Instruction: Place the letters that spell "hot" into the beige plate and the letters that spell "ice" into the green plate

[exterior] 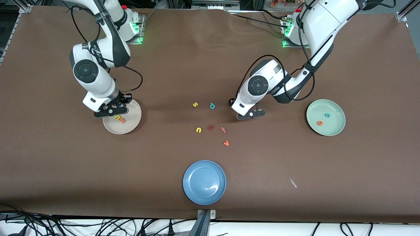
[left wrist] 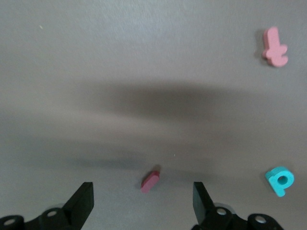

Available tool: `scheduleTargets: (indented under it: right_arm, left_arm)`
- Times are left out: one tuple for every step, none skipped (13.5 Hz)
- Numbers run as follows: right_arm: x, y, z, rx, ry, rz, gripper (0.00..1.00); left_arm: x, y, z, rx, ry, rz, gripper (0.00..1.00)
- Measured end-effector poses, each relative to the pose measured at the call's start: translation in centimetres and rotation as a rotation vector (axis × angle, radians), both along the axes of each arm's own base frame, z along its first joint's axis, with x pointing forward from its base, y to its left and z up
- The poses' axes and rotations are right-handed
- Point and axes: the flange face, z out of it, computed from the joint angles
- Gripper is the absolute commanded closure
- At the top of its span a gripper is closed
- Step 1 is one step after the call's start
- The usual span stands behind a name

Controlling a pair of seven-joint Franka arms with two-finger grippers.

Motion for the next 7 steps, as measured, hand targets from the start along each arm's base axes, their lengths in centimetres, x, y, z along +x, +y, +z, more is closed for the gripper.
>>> scheduleTargets:
  right_arm:
    - [0.0,-0.2,-0.1,0.000,0.002,0.000,0.01]
    - [0.0,-0.3,-0.1,0.000,0.002,0.000,0.01]
    - [0.0,-0.3,-0.1,0.001,0.001,0.001,0.01]
    - [0.1,-0.2,0.1,0.002,-0.004,0.001,0.00]
    - [0.3,-0.2,0.5,0.004,-0.012,0.001,0.00]
    - [0.5,-0.1,1.0,0.007,-0.023,0.000,0.00]
    - [0.9,0.0,1.8,0.013,-0.037,-0.002,0.00]
  left_arm:
    - [-0.2,-0.2,-0.2,-0.006,-0.005,-0.001,0.11]
    - [-0.4,-0.4,-0.4,-0.011,-0.007,-0.001,0.11]
    - [-0.7,-0.5,-0.8,-0.011,-0.007,-0.007,0.12]
    - [-0.9,-0.6,-1.3,-0.002,-0.009,-0.015,0.13]
    - [-1.2,-0.6,-2.0,0.009,-0.011,-0.020,0.14]
    - [-1.4,-0.6,-2.6,0.018,-0.009,-0.018,0.15]
    - [-1.6,-0.7,-3.2,0.021,0.000,-0.014,0.18]
